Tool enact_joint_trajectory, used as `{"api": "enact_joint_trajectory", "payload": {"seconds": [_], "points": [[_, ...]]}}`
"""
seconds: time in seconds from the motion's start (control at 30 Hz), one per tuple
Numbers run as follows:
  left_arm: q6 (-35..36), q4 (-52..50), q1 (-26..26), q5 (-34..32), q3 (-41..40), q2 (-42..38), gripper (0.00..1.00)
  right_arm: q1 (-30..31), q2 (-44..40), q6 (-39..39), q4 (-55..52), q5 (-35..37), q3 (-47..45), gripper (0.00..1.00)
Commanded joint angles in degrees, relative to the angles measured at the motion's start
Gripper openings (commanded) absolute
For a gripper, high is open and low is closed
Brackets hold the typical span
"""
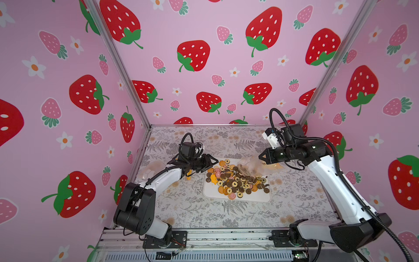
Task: Pour cookies out of the ziploc bag
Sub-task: 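Pour the cookies out of the ziploc bag onto the tray, then place the ziploc bag at the center of the board.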
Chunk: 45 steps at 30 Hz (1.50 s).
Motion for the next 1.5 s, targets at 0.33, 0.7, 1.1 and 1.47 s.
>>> {"api": "enact_joint_trajectory", "payload": {"seconds": [0.33, 0.7, 1.1, 1.47], "points": [[4.61, -5.73, 2.44, -1.84, 1.76, -2.84, 0.87, -3.13, -2.15, -0.48, -0.18, 3.38, 0.74, 0.00], [6.69, -13.97, 4.37, -14.96, 3.63, -6.56, 0.99, -15.87, 2.87, -6.46, 15.38, 32.37, 6.93, 0.00], [28.97, 4.34, 4.61, -56.64, -15.07, -24.18, 0.99, -15.96, 0.50, -6.15, 40.08, 26.41, -30.01, 0.99], [39.94, 20.02, 7.96, -65.70, -30.14, -34.51, 0.99, -17.14, -8.56, -5.23, 59.29, 30.06, -44.88, 0.99]]}}
